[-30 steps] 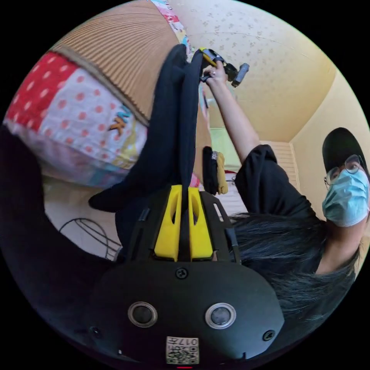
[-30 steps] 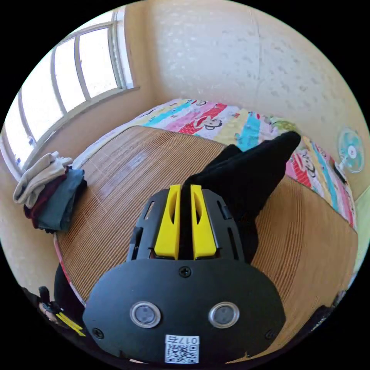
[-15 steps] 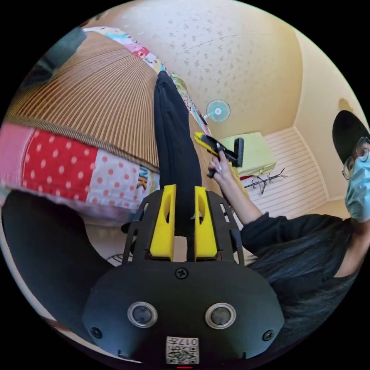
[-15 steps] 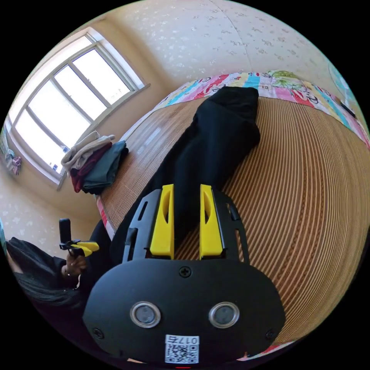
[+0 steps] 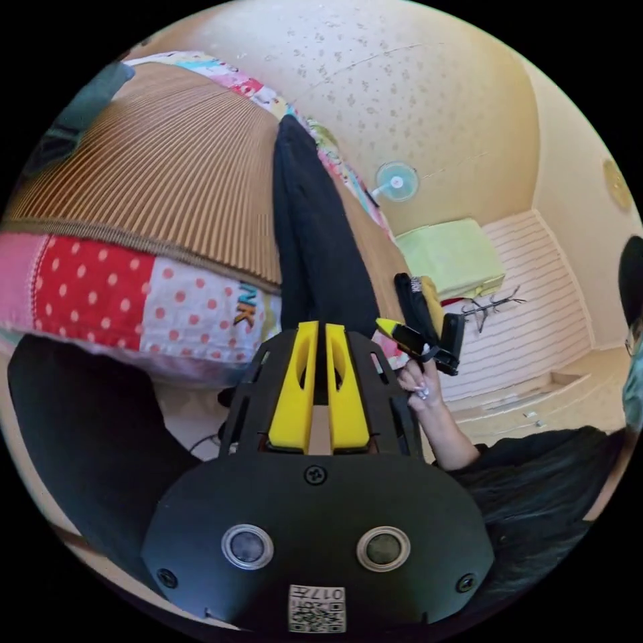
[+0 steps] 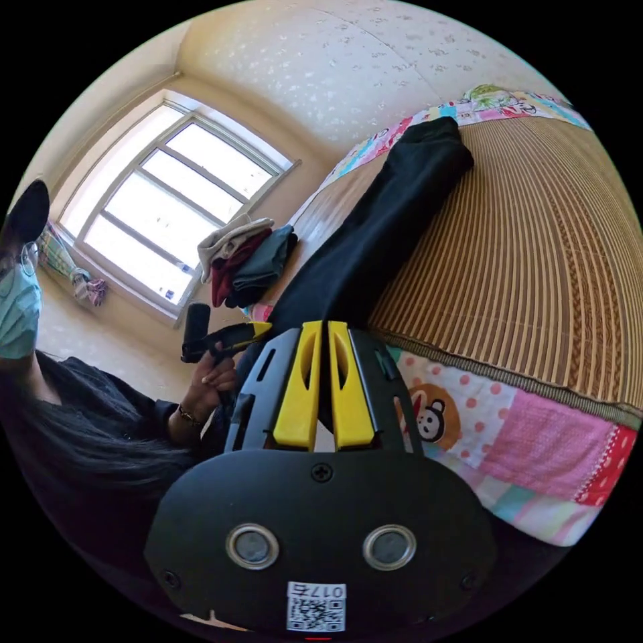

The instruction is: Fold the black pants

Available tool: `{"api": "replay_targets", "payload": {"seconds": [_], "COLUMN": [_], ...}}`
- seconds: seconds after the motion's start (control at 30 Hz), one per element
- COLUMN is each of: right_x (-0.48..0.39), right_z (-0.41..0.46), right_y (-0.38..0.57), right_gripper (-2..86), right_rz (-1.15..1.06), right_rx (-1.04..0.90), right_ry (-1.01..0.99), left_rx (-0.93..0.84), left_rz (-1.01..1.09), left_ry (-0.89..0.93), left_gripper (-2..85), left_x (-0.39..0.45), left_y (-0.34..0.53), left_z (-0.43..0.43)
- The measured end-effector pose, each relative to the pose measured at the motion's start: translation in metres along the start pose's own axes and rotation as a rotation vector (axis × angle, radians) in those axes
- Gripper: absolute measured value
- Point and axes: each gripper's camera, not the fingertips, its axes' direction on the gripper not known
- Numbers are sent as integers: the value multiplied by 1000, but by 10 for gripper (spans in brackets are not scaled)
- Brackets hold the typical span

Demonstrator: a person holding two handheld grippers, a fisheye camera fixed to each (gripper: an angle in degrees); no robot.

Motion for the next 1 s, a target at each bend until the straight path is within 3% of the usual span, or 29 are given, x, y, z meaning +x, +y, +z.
{"api": "replay_targets", "payload": {"seconds": [0.07,0.2,0.37,0.5,0.67,0.83,1.0], "right_x": [12,34,82,70,64,95,159], "right_z": [6,-19,6,11,-11,-34,-32], "right_y": [-5,-16,-42,-38,-14,11,19], "right_gripper": [58,104,85,53,55,100,113], "right_rz": [49,72,172,109,54,101,242], "right_rx": [-78,32,-48,-118,-239,-220,-130], "right_ry": [34,16,-130,-42,-110,-67,-241], "left_rx": [79,150,-95,-145,-259,-19,-91], "left_rz": [-5,13,86,94,39,12,66], "left_ry": [74,88,21,2,128,139,85], "left_gripper": [41,103,107,73,93,126,131], "left_x": [-5,-1,21,40,41,36,61], "left_y": [1,-24,-64,-39,-7,-15,-36], "left_z": [-7,-6,75,85,87,57,92]}}
